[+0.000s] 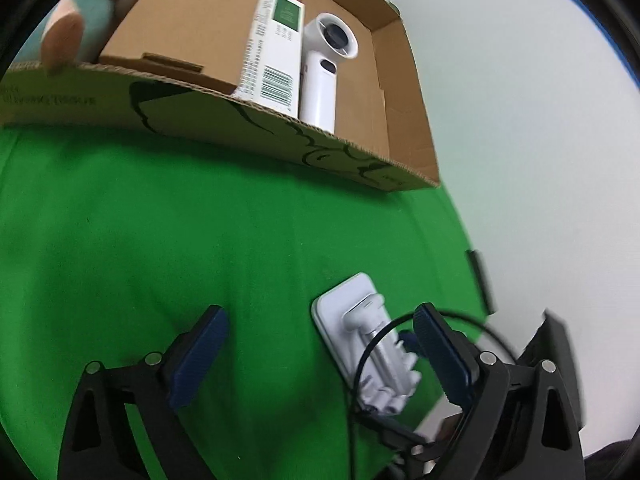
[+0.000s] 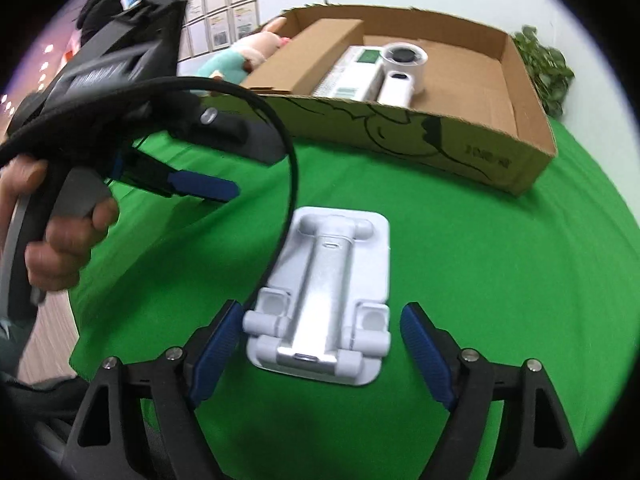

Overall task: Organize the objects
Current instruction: 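Move the right gripper to the white phone stand and grasp it, then lift the phone stand with the right gripper and carry it into the tray box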

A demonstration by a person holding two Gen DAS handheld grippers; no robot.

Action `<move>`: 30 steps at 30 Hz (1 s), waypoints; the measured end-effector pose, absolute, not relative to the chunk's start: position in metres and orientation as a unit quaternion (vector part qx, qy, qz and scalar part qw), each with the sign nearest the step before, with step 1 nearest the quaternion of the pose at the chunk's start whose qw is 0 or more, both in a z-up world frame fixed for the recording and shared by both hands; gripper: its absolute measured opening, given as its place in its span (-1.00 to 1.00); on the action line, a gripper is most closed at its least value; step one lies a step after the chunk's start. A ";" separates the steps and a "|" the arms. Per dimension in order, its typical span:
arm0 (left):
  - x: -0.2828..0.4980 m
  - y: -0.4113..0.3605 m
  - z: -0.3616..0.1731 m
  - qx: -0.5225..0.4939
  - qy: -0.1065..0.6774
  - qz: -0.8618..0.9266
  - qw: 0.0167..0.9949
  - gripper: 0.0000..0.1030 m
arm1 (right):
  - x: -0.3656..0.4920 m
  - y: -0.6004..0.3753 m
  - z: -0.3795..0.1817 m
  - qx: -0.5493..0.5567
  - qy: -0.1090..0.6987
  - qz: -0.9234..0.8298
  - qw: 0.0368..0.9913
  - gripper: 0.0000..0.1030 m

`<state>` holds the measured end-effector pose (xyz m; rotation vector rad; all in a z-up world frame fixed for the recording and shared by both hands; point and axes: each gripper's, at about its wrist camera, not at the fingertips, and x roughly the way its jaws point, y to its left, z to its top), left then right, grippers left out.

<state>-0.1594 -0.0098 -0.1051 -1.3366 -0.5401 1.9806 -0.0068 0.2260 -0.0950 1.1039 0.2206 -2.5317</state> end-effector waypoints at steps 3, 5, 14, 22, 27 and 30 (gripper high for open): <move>-0.162 -0.020 -0.103 -0.508 -0.231 0.754 0.346 0.76 | 0.001 0.220 -0.096 0.375 0.114 -0.898 0.202 0.56; -0.164 -0.023 -0.102 -0.510 -0.241 0.747 0.351 0.74 | 0.005 0.219 -0.097 0.367 0.132 -0.896 0.212 0.56; -0.172 0.000 -0.114 -0.541 -0.250 0.710 0.376 0.41 | -0.007 0.221 -0.099 0.388 0.090 -0.900 0.180 0.37; -0.168 0.001 -0.119 -0.555 -0.253 0.693 0.385 0.20 | -0.009 0.245 -0.094 0.396 -0.060 -0.893 0.207 0.36; -0.164 0.003 -0.123 -0.566 -0.254 0.679 0.393 -0.16 | -0.011 0.263 -0.096 0.393 -0.149 -0.877 0.231 0.35; -0.161 0.004 -0.127 -0.572 -0.262 0.665 0.402 -0.38 | -0.010 0.265 -0.097 0.386 -0.171 -0.874 0.242 0.35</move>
